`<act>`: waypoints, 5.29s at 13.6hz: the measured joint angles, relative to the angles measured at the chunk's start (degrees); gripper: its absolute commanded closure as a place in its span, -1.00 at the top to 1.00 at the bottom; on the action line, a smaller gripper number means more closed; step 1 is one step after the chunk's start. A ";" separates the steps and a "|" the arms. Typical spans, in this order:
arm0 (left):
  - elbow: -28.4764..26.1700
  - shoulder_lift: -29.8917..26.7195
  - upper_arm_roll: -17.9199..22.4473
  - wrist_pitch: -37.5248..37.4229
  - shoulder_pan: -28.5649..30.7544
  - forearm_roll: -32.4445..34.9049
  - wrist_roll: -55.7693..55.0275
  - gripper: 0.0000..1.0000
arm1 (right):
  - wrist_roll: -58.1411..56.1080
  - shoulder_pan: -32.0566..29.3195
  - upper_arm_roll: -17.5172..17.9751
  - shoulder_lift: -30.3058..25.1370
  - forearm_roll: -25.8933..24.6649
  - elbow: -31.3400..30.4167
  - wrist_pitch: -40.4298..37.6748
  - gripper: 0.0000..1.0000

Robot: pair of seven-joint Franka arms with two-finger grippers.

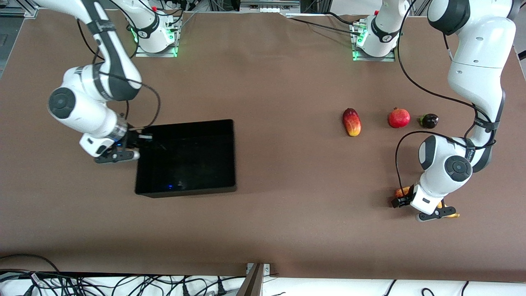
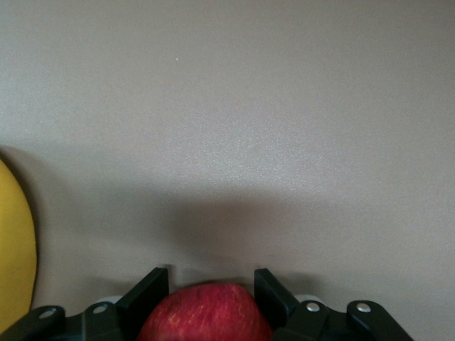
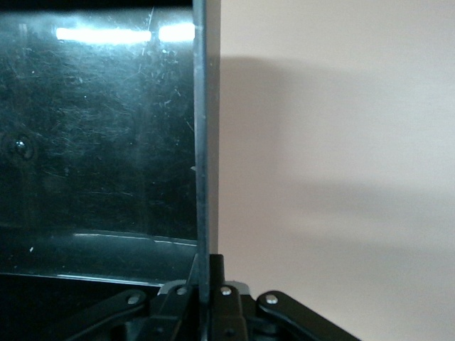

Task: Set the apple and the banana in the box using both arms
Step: 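Slide the black box toward the fruit while the left gripper carries the apple over, then lower the apple into the box while the right gripper withdraws to rest, then move the left gripper from the box to the yellow banana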

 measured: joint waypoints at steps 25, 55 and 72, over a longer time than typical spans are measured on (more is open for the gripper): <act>-2.98 -16.97 -3.35 -26.44 -27.70 -13.35 -40.33 -1.00 | 38.72 35.21 -4.28 31.10 -4.40 33.49 2.84 1.00; -2.00 -2.89 -2.49 -12.45 -36.27 -14.18 -49.78 1.00 | -13.84 9.76 -25.05 -5.74 -2.41 35.32 -54.87 1.00; 6.24 -12.86 1.74 -33.54 -4.78 -10.71 2.32 1.00 | -18.83 -6.16 -8.14 -14.34 -8.85 16.18 -47.32 1.00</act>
